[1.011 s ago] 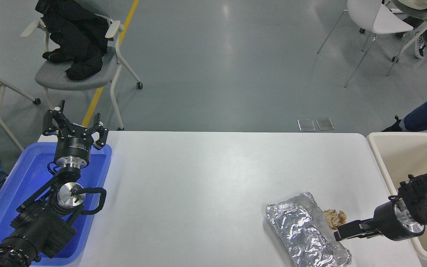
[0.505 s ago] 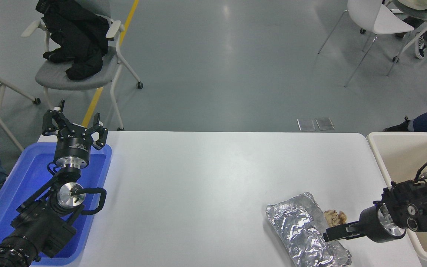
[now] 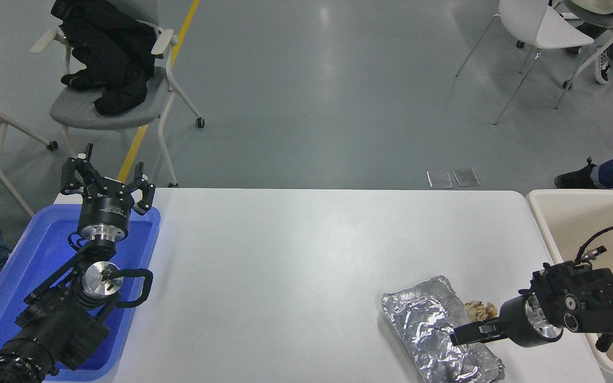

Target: Pick up foil plate and place in dustbin

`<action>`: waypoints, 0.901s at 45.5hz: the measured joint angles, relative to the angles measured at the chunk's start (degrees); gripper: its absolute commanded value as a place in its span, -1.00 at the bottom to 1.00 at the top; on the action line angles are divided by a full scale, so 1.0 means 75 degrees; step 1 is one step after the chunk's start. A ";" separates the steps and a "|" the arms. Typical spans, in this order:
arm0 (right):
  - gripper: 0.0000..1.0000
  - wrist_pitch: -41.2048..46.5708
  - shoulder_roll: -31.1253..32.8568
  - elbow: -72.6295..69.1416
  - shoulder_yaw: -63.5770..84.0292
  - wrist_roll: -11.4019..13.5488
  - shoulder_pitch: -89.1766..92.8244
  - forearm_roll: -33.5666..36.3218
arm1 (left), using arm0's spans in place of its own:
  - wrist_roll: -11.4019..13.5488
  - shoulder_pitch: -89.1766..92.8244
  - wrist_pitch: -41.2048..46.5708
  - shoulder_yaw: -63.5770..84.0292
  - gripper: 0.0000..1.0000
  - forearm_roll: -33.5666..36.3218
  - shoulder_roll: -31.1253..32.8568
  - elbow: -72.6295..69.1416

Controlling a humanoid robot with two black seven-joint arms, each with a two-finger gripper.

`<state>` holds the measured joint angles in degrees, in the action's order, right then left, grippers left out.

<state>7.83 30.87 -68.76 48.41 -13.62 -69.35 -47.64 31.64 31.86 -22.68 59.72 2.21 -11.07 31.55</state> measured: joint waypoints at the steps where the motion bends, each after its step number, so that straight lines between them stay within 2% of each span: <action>1: 0.33 0.0000 -0.0023 0.0022 -0.0003 0.0000 0.0016 0.0004 | 0.0000 0.0000 0.0000 -0.0001 0.98 0.0000 0.0000 0.0000; 10: 0.13 -0.0007 -0.0158 0.0169 -0.0025 0.0000 0.0120 0.0022 | 0.0000 0.0000 0.0000 -0.0004 0.98 0.0000 0.0000 0.0000; 14: 0.10 -0.0009 -0.0218 0.0240 -0.0057 0.0000 0.0181 0.0026 | 0.0000 0.0000 0.0000 -0.0004 0.98 0.0000 0.0000 0.0000; 27: -0.48 -0.0012 -0.0370 0.0421 -0.0155 0.0000 0.0376 0.0024 | 0.0000 0.0000 0.0000 -0.0005 0.98 0.0000 0.0000 0.0000; 31: -0.84 -0.0012 -0.0388 0.0453 -0.0165 0.0000 0.0404 0.0019 | 0.0000 0.0000 0.0000 -0.0005 0.98 0.0000 0.0000 0.0000; 36: -1.00 -0.0012 -0.0404 0.0480 -0.0173 0.0000 0.0425 0.0019 | 0.0000 0.0000 0.0000 -0.0005 0.98 0.0000 0.0000 0.0000; 41: -1.00 -0.0012 -0.0417 0.0501 -0.0183 0.0000 0.0431 0.0015 | 0.0000 0.0000 0.0000 -0.0005 0.98 0.0000 0.0000 0.0000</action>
<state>7.74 27.74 -65.00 47.04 -13.62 -66.12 -47.52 31.64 31.85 -22.68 59.68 2.21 -11.07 31.55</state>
